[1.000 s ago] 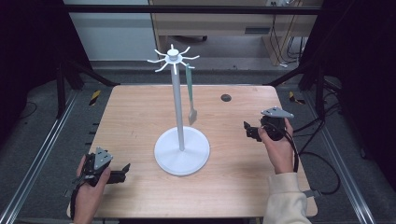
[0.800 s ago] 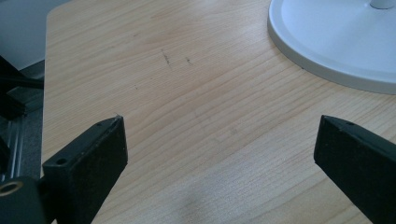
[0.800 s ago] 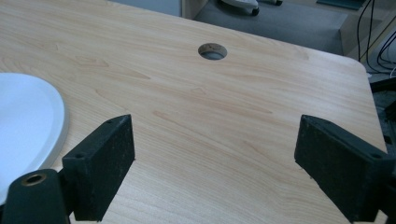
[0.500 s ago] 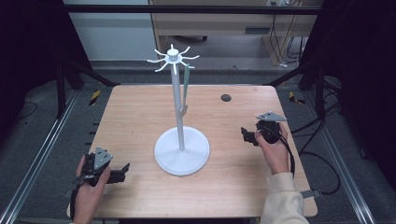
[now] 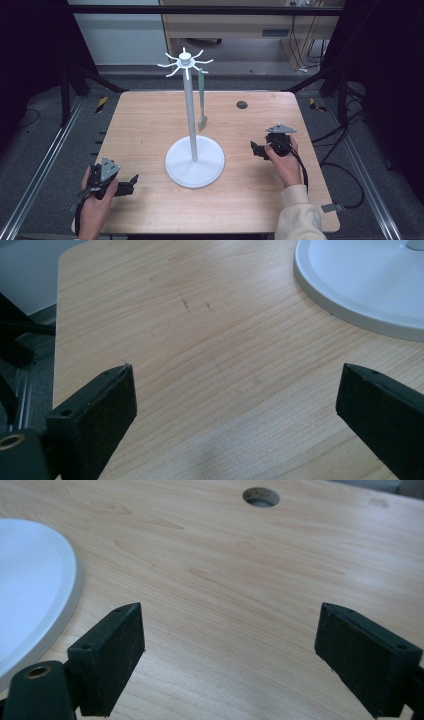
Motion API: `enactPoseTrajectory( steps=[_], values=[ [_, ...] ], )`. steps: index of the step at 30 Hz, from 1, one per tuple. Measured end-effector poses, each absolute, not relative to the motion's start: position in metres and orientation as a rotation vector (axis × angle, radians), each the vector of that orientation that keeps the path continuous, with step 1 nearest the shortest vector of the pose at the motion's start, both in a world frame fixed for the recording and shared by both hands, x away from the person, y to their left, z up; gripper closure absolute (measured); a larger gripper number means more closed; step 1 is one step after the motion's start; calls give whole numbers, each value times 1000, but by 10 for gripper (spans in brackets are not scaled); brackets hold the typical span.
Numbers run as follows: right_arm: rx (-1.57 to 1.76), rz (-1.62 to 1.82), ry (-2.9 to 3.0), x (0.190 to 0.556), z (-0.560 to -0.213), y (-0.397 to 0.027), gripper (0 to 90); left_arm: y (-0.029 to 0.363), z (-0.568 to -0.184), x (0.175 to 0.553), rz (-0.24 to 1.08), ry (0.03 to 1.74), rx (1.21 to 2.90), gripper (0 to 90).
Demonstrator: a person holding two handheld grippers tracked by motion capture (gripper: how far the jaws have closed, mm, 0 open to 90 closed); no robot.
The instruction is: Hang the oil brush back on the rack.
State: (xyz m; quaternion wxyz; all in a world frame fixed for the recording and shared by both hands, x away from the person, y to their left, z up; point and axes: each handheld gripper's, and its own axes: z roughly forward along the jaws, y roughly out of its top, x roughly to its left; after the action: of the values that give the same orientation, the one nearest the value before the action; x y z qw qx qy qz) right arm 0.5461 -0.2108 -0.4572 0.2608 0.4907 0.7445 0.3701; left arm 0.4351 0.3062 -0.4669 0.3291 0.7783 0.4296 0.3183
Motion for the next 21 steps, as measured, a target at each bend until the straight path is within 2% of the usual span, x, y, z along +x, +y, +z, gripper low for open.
enactPoseTrajectory(
  steps=[21],
  values=[
    [1405, 970, 2066, 557, -482, -204, 129, 305, -468, 435, 828, 1125, 2045, 24]
  ],
)
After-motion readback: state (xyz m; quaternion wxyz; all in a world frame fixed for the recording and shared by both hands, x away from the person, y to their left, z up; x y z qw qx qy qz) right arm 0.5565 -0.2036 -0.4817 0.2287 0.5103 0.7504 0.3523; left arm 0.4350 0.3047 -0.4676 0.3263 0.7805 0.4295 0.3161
